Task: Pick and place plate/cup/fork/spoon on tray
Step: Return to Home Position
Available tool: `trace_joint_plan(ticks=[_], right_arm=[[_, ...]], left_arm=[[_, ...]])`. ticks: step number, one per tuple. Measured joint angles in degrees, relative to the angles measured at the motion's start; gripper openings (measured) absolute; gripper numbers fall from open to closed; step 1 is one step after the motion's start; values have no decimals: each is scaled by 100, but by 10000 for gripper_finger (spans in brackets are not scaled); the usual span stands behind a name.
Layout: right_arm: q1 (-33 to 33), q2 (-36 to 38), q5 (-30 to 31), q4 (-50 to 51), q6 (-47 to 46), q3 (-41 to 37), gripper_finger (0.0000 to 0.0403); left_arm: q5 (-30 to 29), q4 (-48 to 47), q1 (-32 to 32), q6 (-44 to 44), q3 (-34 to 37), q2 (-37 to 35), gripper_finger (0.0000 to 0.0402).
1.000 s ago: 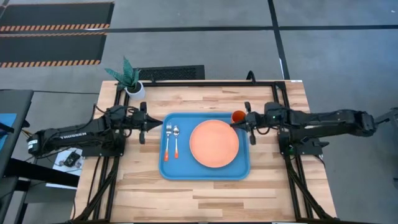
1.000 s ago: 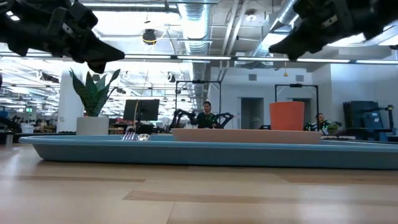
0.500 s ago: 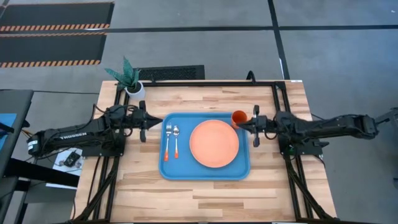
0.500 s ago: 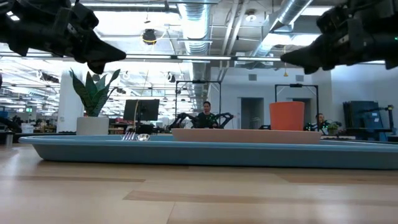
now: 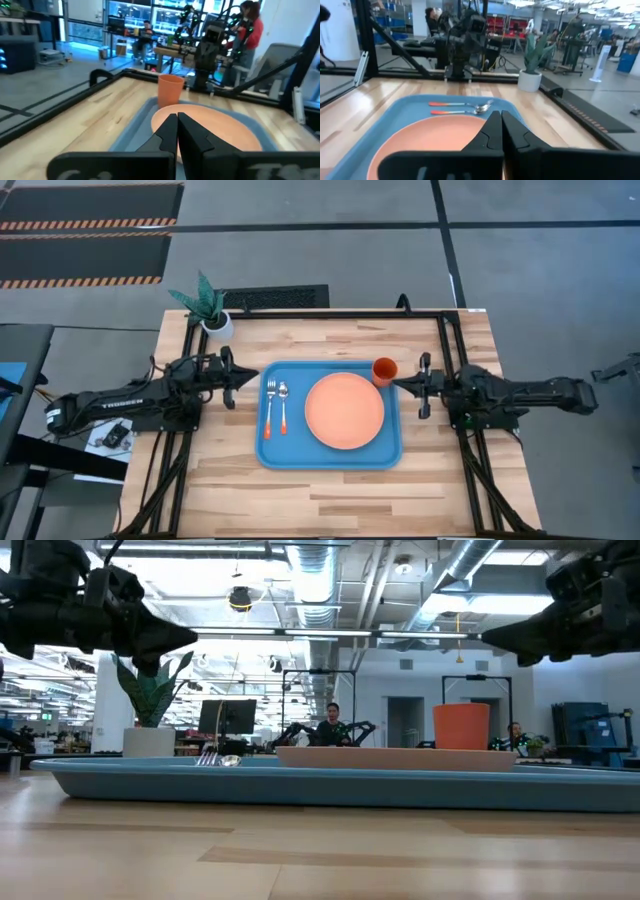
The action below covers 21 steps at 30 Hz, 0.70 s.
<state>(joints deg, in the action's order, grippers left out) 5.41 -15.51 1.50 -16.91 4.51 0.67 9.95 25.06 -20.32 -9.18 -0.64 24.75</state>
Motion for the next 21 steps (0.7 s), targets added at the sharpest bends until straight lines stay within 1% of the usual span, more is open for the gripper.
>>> trace_joint_plan(ticks=[4,9,14,17,19,21], right_arm=[[13,733,70,721,-53,0,3],[15,1530,193,1448,-152,0,4],[15,1530,329,1490,-157,10,4],[7,1548,439,1424,-194,-18,3],[-19,1537,492,1409,-170,-20,3],[-20,1542,592,1386,-167,-20,4]], left_arm=[[-128,-297,0,219,0,-341,0],[-165,-789,0,244,2,-871,0],[-166,-1659,35,244,7,-1603,0],[-163,-2211,131,192,7,-2189,0],[-154,-2146,264,117,11,-2473,0],[-158,-2150,435,207,11,-2467,0]])
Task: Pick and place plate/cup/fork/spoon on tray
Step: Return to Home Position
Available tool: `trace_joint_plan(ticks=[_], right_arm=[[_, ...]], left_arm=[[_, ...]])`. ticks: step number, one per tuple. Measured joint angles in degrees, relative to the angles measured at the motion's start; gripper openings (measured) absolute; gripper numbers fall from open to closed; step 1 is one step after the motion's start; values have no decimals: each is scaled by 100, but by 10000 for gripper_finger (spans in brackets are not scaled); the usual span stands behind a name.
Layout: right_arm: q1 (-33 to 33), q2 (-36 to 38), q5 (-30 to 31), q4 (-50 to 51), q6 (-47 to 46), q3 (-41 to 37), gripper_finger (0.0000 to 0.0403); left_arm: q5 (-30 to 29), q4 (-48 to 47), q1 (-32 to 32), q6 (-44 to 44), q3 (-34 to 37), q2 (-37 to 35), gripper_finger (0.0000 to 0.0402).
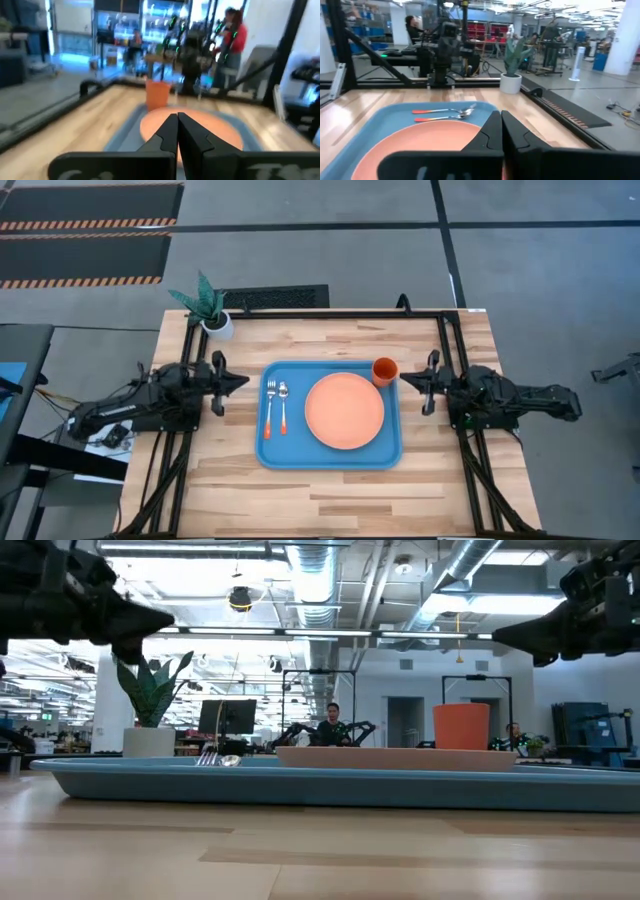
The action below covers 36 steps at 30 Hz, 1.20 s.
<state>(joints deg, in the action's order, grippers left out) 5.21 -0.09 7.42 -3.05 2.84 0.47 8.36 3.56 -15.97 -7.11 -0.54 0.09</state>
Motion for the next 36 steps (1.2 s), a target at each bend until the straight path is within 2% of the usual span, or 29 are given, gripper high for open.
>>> trace_joint_plan(ticks=[4,10,16,23,36], right_arm=[[20,-1,79,-42,1,-2,7],[20,-23,48,22,39,-7,24],[20,-257,19,60,52,-9,35],[20,-556,16,76,24,-11,30],[20,-563,15,87,19,-15,31]], left_arm=[[-590,-168,358,45,2,237,0],[-1098,-158,623,38,7,250,0],[-1121,-167,623,71,9,292,0],[-1122,-156,621,697,11,289,0],[-1119,-154,621,596,13,289,0]])
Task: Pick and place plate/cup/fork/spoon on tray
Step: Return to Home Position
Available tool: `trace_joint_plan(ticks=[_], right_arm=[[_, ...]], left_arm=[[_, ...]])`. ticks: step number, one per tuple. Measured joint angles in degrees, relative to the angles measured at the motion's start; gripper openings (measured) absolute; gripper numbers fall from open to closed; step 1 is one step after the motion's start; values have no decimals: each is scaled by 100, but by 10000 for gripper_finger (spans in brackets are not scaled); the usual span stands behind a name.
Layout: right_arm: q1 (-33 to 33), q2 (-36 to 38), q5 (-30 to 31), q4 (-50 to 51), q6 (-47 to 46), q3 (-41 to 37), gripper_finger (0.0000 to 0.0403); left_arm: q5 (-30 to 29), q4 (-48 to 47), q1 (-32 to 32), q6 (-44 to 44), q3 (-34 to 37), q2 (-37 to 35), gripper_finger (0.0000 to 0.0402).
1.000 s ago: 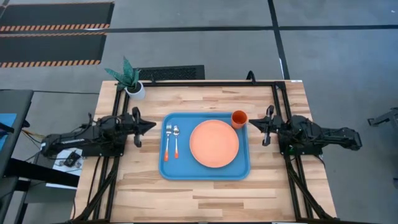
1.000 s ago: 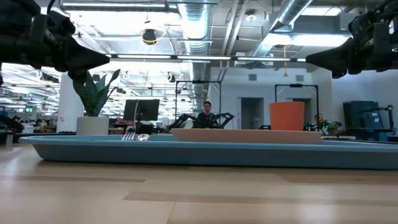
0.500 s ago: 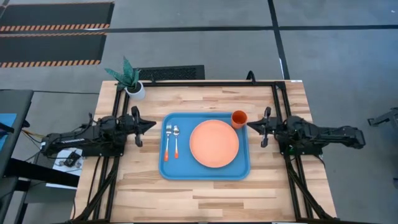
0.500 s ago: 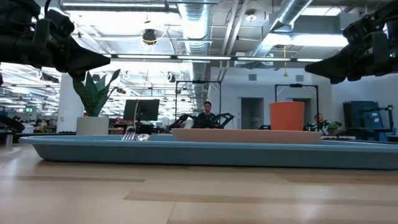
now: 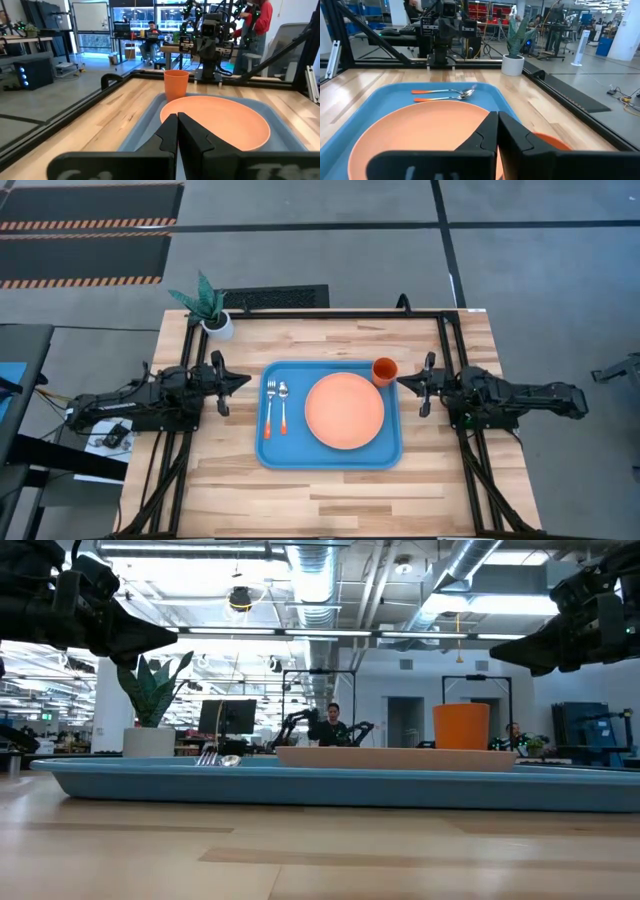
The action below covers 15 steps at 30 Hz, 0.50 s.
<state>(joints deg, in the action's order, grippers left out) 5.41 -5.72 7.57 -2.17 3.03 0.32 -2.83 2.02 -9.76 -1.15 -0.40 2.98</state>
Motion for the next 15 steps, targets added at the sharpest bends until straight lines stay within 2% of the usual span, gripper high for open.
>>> trace_joint_plan(ticks=[15], right_arm=[[0,1,0,2,-2,-2,31]], left_arm=[[2,0,0,-13,2,0,0]])
